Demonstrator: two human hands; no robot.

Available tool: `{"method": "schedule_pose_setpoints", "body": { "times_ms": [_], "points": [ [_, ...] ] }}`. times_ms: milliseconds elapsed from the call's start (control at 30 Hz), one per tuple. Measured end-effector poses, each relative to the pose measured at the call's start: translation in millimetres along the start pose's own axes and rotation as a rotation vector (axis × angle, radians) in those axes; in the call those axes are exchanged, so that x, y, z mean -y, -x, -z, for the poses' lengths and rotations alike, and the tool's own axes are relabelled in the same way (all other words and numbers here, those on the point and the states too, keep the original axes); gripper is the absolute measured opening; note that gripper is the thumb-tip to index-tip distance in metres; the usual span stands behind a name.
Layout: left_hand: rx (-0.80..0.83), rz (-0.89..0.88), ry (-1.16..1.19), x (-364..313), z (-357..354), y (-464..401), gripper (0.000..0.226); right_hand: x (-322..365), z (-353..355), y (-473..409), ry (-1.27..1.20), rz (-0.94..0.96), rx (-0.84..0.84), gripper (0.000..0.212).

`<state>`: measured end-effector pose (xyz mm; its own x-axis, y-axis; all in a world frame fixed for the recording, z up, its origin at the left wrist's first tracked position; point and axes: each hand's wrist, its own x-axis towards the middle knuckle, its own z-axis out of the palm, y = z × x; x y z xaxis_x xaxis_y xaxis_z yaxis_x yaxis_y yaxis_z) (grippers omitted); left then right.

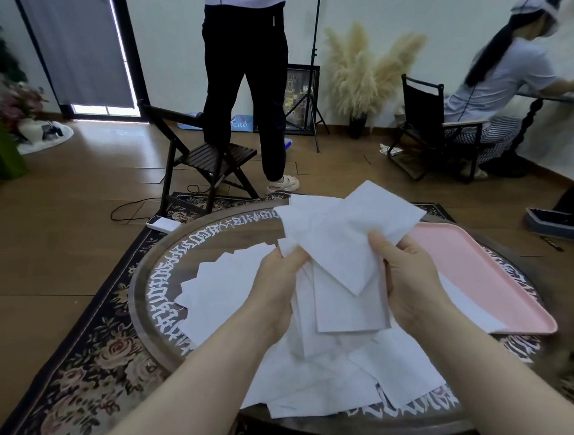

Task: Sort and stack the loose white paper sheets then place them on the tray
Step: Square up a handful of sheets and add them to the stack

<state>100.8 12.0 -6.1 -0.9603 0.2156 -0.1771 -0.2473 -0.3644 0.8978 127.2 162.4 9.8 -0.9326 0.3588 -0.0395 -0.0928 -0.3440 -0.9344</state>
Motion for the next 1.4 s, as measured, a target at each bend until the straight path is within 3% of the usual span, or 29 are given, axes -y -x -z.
{"method": "schedule_pose_setpoints", "body": {
  "times_ms": [200, 333, 533, 667, 767, 867, 900, 1067, 1200, 1267, 1333, 1400],
  "points": [
    [0.071, -0.027, -0.066, 1.4, 2.4, 0.2, 0.042, -2.0, -2.6, -1.4, -0.048, -0.018, -0.043, 0.019],
    [-0.032, -0.060, -0.045, 1.1, 4.3, -1.8, 0.015, 5.1, 1.4, -1.7, 0.035, 0.046, -0.114, 0.022],
    [-0.142, -0.102, 0.064, -6.1, 9.0, -4.9, 0.009, 34.0, 22.7, -2.2, 0.122, 0.364, -0.354, 0.021],
    [-0.146, -0.098, 0.089, -4.8, 6.3, -4.5, 0.005, 37.0, 19.7, 9.0, 0.375, 0.656, -0.270, 0.023],
    [-0.124, -0.087, 0.073, -0.3, -1.1, -1.7, 0.013, 19.5, 0.2, 20.1, 0.478, 0.584, -0.038, 0.032],
    [-0.097, -0.088, 0.065, 2.8, -7.3, 0.9, 0.022, 4.0, -14.3, 26.6, 0.599, 0.359, 0.240, 0.021],
    [-0.094, -0.089, 0.068, 3.1, -7.8, 1.3, 0.023, 1.4, -14.8, 27.2, 0.634, 0.332, 0.270, 0.030],
    [-0.095, -0.095, 0.093, 0.3, -5.9, 0.9, 0.026, 3.9, -6.6, 20.0, 0.697, 0.489, 0.000, 0.031],
    [-0.084, -0.065, 0.109, 0.0, -6.3, 1.4, 0.028, 3.9, 5.2, 10.3, 0.564, 0.165, -0.025, 0.049],
    [-0.092, -0.071, 0.094, 0.2, -7.0, 1.3, 0.028, 5.0, 9.6, 7.1, 0.434, 0.059, -0.016, 0.036],
    [-0.099, -0.076, 0.070, 0.8, -7.4, 1.9, 0.026, 5.9, 12.5, 5.5, 0.421, 0.111, -0.020, 0.009],
    [-0.111, -0.077, 0.060, 1.5, -7.3, 2.6, 0.022, 5.5, 14.0, 5.2, 0.428, 0.187, -0.046, 0.009]
  ]
}}
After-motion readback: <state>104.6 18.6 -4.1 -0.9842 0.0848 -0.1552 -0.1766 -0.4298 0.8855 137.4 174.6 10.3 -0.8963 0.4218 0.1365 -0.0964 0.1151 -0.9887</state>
